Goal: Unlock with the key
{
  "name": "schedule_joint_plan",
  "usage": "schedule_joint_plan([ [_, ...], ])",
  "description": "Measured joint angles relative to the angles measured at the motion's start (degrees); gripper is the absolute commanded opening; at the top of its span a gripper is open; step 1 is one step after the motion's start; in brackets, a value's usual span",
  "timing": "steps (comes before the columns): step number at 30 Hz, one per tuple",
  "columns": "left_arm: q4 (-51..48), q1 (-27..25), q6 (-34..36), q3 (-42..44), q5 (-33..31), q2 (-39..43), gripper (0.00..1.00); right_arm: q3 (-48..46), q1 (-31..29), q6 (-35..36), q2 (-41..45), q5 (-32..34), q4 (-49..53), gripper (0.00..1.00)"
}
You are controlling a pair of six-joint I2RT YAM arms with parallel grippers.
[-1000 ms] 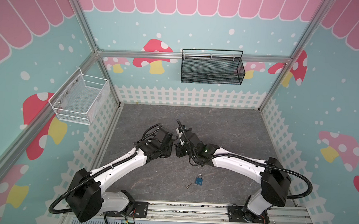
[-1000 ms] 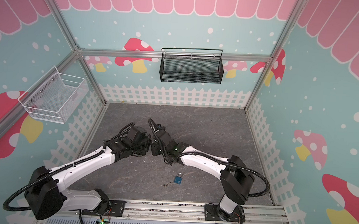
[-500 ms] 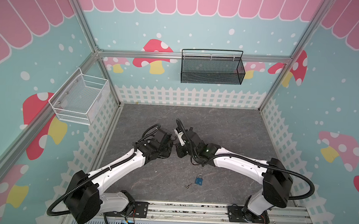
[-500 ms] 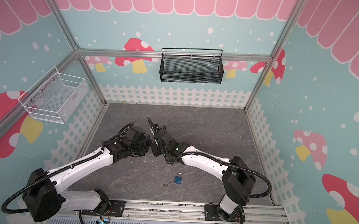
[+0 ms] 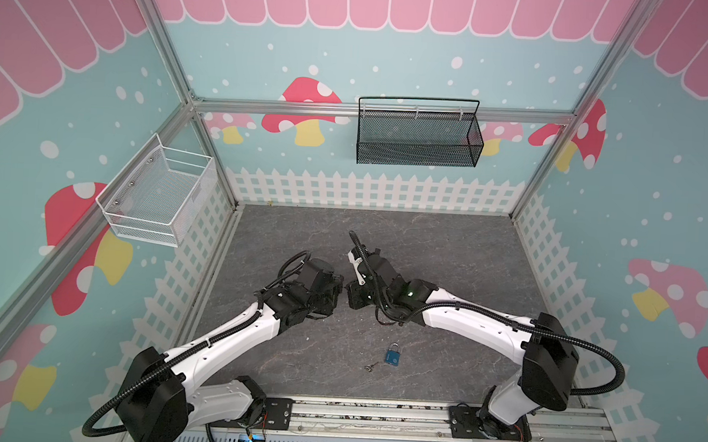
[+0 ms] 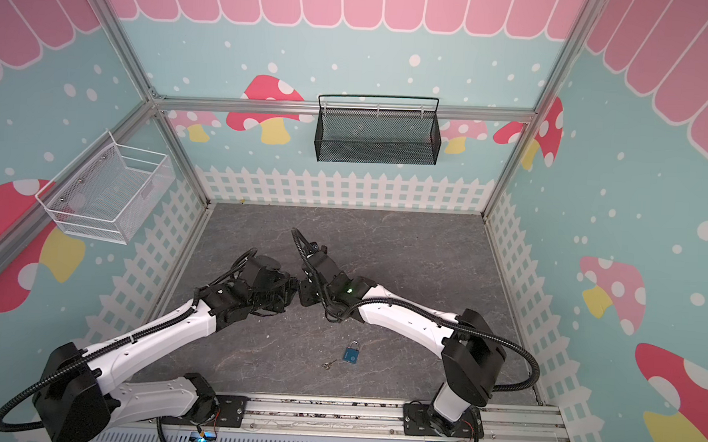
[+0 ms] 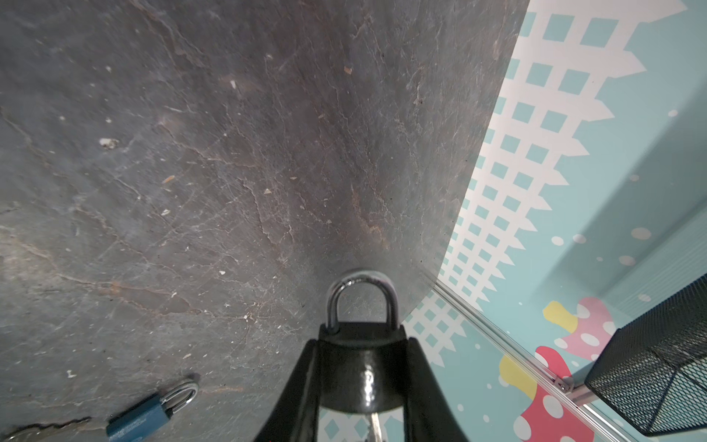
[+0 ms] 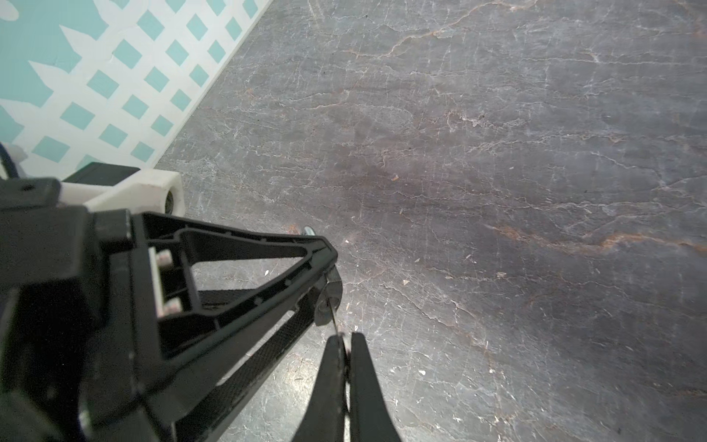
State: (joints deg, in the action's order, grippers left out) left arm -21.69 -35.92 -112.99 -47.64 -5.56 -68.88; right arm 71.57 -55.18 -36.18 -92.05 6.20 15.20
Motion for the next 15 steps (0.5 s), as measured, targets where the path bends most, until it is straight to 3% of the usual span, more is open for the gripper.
schedule_joint_plan([
  [15,2.23,-0.17,-2.32,0.11,0.90,0.96,0.00,-1.44,-1.70,-0.33,2.25,5.33,-0.39,0.00],
])
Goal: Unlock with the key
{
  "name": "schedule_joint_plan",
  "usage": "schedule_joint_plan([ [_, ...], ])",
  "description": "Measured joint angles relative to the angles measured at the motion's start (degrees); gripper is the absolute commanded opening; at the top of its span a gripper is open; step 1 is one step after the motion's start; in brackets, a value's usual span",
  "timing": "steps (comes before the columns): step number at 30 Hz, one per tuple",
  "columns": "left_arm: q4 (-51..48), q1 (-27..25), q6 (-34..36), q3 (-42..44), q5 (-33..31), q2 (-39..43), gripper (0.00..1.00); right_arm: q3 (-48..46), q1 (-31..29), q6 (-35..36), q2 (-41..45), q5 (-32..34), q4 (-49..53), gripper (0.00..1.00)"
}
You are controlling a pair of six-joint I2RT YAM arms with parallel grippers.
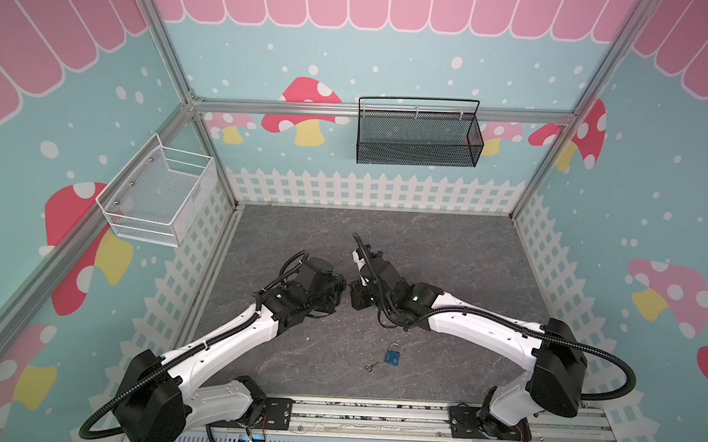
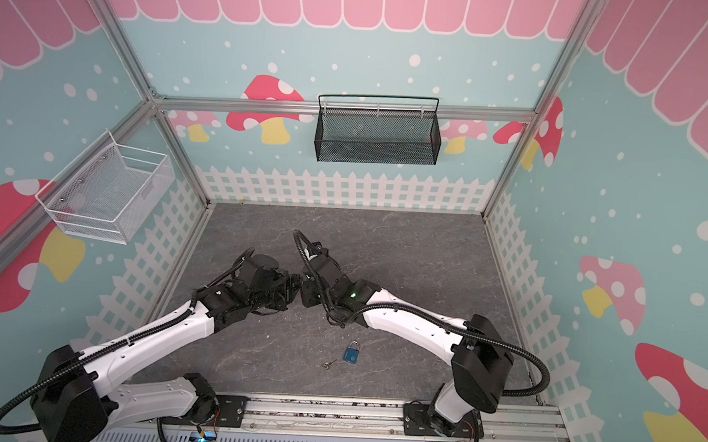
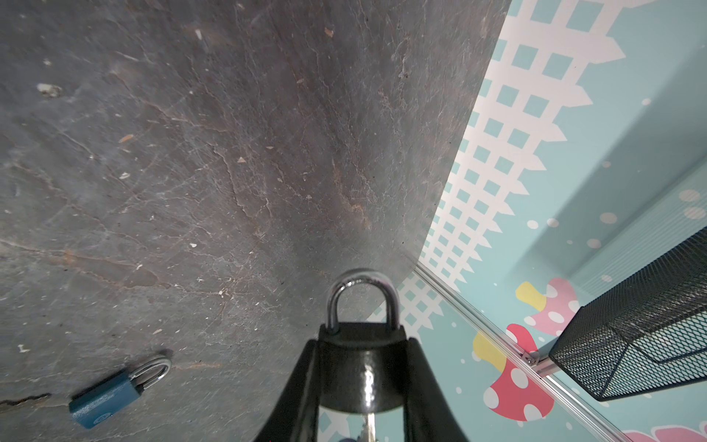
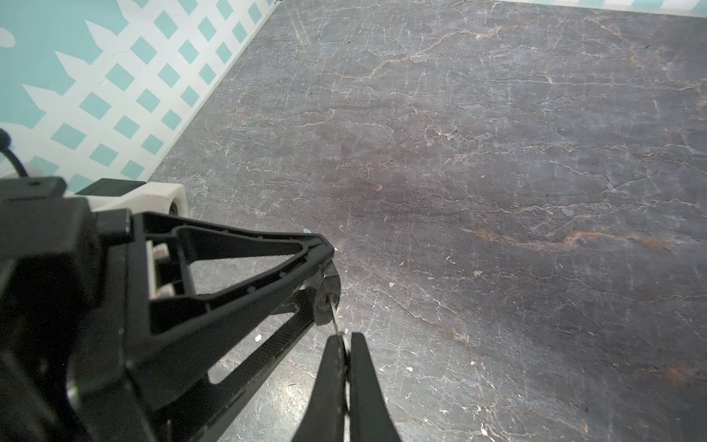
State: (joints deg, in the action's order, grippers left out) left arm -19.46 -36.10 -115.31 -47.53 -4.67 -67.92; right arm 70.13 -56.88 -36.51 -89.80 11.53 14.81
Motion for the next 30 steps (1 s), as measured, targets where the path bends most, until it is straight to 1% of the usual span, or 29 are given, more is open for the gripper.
schedule_joint_plan([
  [5,-0.57,0.02,-0.09,-0.02,-0.20,0.63,0.00,-0.02,-0.90,0.00,0.00,1.55,-0.13,0.00],
  [12,-0.55,0.02,-0.50,-0.02,-0.28,0.74,0.00,-0.04,-0.98,0.11,0.00,1.81,-0.63,0.00],
  [20,-0.59,0.07,-0.63,-0.04,-0.72,0.76,0.00,-1.40,-1.36,2.10,0.02,2.58,-3.13,0.00],
  [27,-1.40,0.13,-0.94,-0.66,-1.95,0.39,0.00,-3.58,-0.68,3.48,0.00,-1.29,-8.46,0.00],
  [30,-1.27,0.09,-1.38,-1.46,-2.19,-0.94,0.00,-3.76,0.02,3.48,-0.24,-1.99,-8.94,0.00],
])
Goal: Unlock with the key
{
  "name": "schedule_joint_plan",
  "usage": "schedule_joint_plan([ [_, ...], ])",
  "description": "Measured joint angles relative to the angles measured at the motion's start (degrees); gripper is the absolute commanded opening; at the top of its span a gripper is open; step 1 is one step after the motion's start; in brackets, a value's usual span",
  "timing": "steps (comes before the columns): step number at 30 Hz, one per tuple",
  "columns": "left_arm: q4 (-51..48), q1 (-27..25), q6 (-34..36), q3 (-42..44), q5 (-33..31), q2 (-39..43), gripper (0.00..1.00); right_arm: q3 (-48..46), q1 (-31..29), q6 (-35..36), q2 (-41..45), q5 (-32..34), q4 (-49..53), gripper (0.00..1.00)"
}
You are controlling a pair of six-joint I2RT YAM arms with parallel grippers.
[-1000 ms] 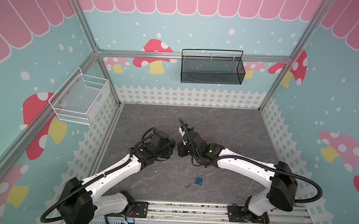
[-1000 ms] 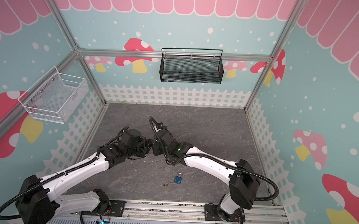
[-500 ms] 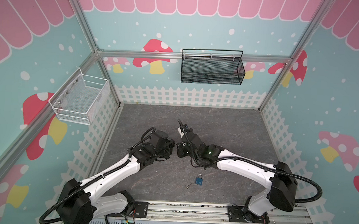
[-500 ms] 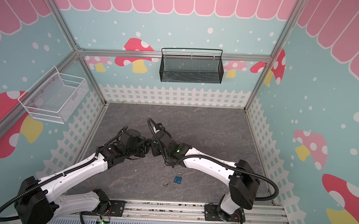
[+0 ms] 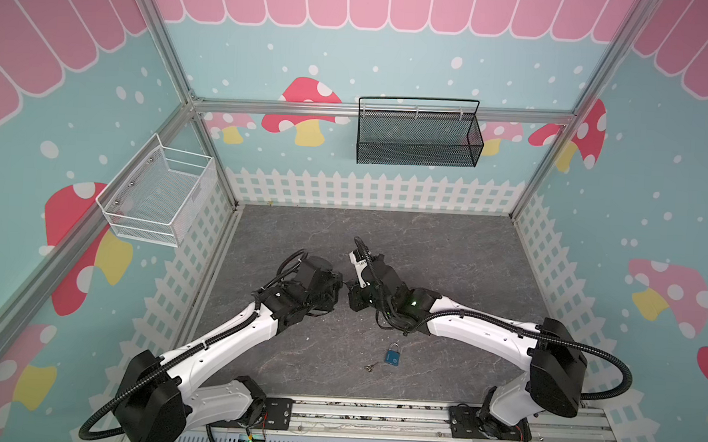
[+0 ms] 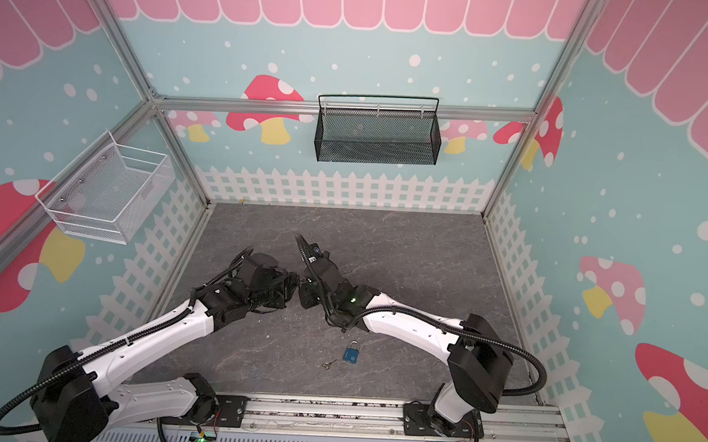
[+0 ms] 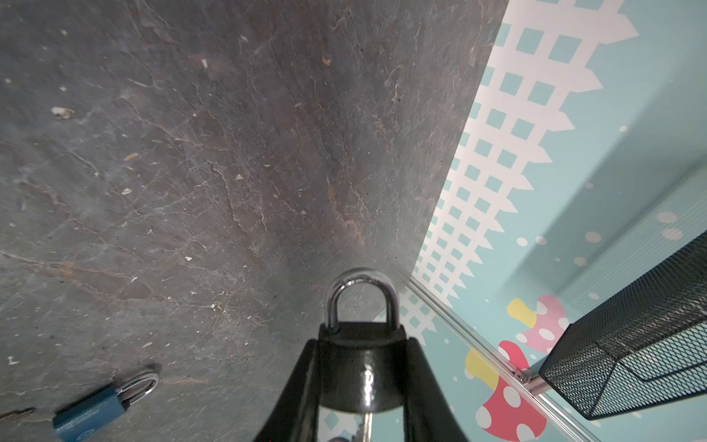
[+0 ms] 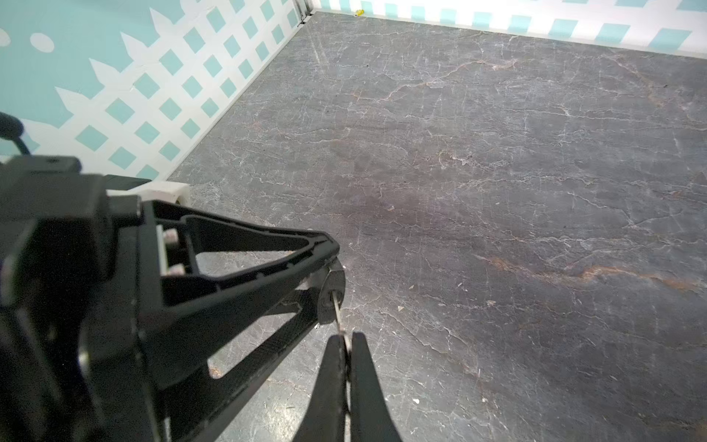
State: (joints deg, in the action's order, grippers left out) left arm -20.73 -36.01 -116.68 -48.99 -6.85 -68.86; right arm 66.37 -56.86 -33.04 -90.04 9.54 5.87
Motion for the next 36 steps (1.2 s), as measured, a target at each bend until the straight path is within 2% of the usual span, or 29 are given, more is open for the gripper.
schedule_joint_plan([
  [10,0.59,-0.02,-0.11,-1.57,-0.81,-0.72,0.00,-1.03,-1.77,4.31,-0.09,7.89,-3.23,0.00],
  [14,-0.13,-0.02,0.15,-2.84,-2.01,-1.11,0.00,-1.11,-1.46,4.07,-0.09,6.54,-4.74,0.00],
  [19,-1.64,-0.02,1.09,-3.43,-2.58,-1.14,0.00,0.26,0.46,-2.36,-0.09,0.94,-2.73,0.00],
  [23,-1.66,-0.35,1.42,-3.54,-2.05,-1.53,0.00,1.33,0.52,-5.20,0.04,1.73,0.31,0.00],
  [31,-1.64,-0.87,2.08,-3.54,-0.33,-1.90,0.00,1.53,-1.01,-0.83,0.85,7.37,3.32,0.00],
  [36,-2.29,-0.79,3.15,-3.54,0.63,-1.84,0.00,1.53,-0.90,1.40,1.49,5.84,4.39,0.00],
])
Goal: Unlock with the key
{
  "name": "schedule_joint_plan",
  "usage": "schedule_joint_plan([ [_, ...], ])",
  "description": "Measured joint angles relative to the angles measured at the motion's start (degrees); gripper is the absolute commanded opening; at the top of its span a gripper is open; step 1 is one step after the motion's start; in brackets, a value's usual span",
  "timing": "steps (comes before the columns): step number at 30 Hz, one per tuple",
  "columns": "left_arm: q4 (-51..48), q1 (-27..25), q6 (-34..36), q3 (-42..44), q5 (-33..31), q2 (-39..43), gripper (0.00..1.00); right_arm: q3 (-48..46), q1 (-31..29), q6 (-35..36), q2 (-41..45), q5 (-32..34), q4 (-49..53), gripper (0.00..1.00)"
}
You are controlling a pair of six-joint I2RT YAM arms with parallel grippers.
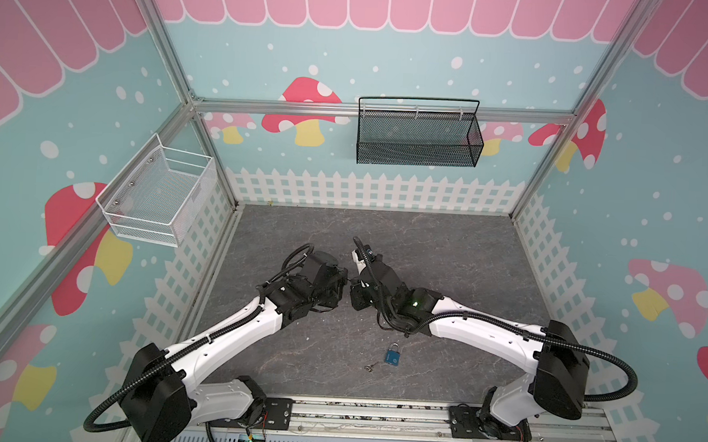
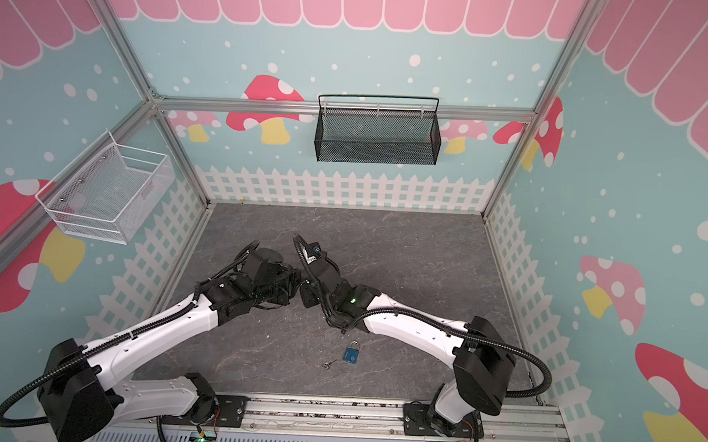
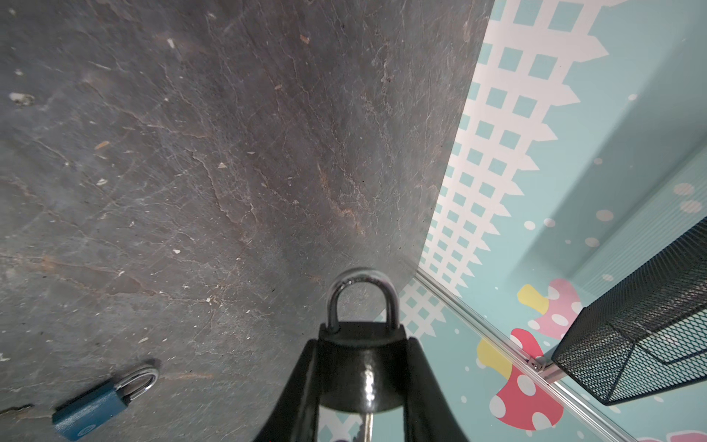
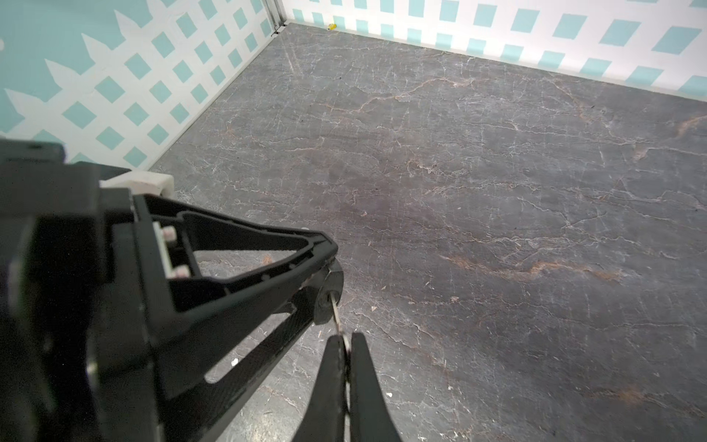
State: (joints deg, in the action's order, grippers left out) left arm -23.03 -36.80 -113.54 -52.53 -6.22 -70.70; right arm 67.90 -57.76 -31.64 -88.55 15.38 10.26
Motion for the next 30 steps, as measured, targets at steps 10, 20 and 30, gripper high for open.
schedule_joint_plan([
  [10,-3.93,1.11,1.49,0.00,1.20,0.07,0.00,0.00,0.37,-2.14,1.27,-1.29,6.21,0.00],
  [20,-5.03,1.20,1.49,-1.51,0.90,-1.42,0.00,-0.79,0.37,-2.93,1.51,-6.71,3.78,0.00],
  [30,-5.01,1.20,1.49,-1.86,1.55,-1.46,0.00,-0.74,0.48,-2.78,1.16,-4.15,3.21,0.00],
])
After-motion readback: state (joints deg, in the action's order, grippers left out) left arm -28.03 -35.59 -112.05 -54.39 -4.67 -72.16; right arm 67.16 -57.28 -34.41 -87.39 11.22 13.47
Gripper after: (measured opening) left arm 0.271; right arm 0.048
